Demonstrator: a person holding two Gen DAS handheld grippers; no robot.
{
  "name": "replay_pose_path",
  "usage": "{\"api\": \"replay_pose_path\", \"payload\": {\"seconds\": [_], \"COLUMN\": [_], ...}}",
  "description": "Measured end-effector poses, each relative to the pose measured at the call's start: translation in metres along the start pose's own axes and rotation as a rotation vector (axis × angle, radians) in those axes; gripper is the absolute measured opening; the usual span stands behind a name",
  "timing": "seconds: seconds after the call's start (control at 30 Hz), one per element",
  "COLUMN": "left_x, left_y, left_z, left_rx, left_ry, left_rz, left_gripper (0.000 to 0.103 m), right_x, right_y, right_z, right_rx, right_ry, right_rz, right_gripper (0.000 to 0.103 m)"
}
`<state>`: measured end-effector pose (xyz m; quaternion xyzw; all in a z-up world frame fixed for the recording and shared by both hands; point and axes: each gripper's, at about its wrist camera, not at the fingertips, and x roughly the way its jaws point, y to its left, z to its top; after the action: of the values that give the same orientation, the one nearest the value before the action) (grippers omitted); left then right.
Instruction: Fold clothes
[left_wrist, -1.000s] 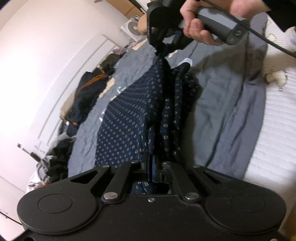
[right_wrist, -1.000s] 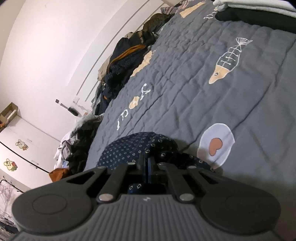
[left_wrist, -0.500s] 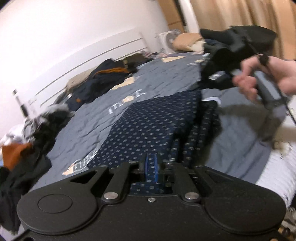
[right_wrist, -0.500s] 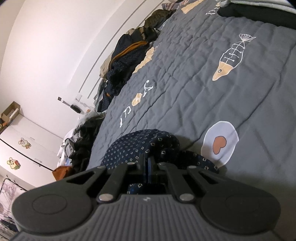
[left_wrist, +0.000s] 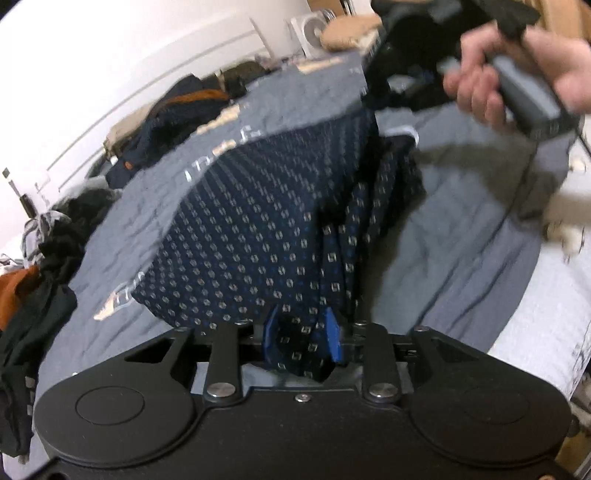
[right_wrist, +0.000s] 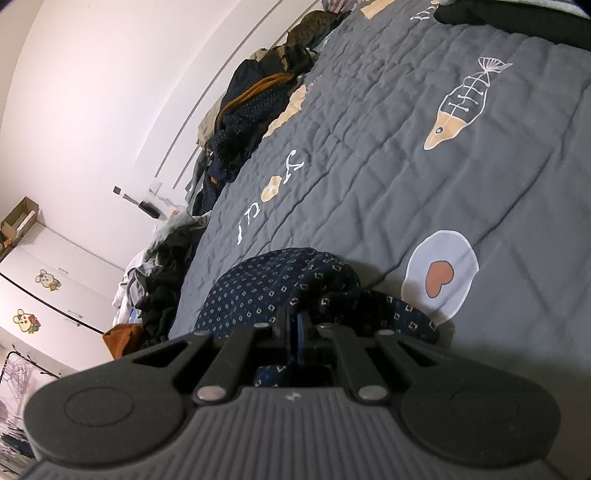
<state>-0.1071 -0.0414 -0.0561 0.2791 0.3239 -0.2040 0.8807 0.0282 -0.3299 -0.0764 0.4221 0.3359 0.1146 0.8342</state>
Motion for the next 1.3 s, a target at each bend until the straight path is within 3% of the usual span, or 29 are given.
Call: {"api": "replay_pose_path", "payload": {"seconds": [0.07, 0.17, 0.5, 0.73, 0.9, 0.97, 1.03, 1.17, 1.2, 1.23, 1.27, 1.3], "left_x": [0.000, -0.005, -0.030, -0.026, -0.024, -0.026, -0.023, -0.012, -0.008, -0.004, -0.003, -0.004], "left_y": [0.000, 0.003, 0.021, 0.007, 0.003, 0.008, 0.015, 0.018, 0.016, 0.014, 0.012, 0.009], "left_z": [-0.001, -0.002, -0.003, -0.005, -0.002, 0.000, 0.002, 0.002, 0.002, 0.001, 0.001, 0.001], "left_rx": [0.000, 0.006, 0.065, 0.144, 0.122, 0.090, 0.026, -0.028, -0.021, -0.016, -0.004, 0.023], "left_ry": [0.006, -0.011, -0.053, -0.023, -0.055, -0.077, -0.080, -0.039, -0.024, -0.009, -0.007, -0.011], "left_rz": [-0.013, -0.005, 0.063, 0.042, 0.060, 0.080, 0.067, 0.045, 0.053, 0.062, 0.070, 0.093], "left_gripper": [0.007, 0.004, 0.003, 0.003, 0.011, 0.027, 0.032, 0.032, 0.032, 0.025, 0.006, 0.006], "right_x": [0.000, -0.001, -0.010, -0.009, -0.006, -0.007, -0.007, -0.006, -0.006, -0.006, -0.006, -0.007], "right_y": [0.001, 0.001, -0.001, -0.004, -0.004, -0.004, -0.005, -0.006, -0.005, -0.005, -0.004, -0.004], "right_z": [-0.001, -0.001, 0.003, 0.005, 0.007, 0.008, 0.008, 0.006, 0.006, 0.006, 0.006, 0.006], "right_rx": [-0.003, 0.001, 0.040, 0.054, 0.031, 0.028, 0.032, 0.035, 0.033, 0.031, 0.029, 0.027], "right_ry": [-0.004, -0.019, -0.071, -0.059, -0.020, -0.010, -0.004, 0.003, 0.000, -0.004, -0.009, -0.017], "right_rz": [-0.001, -0.006, 0.012, 0.014, 0.003, 0.017, 0.020, 0.014, 0.013, 0.012, 0.011, 0.011], "right_gripper": [0.003, 0.003, 0.002, 0.002, 0.002, 0.002, 0.003, 0.003, 0.003, 0.003, 0.003, 0.003]}}
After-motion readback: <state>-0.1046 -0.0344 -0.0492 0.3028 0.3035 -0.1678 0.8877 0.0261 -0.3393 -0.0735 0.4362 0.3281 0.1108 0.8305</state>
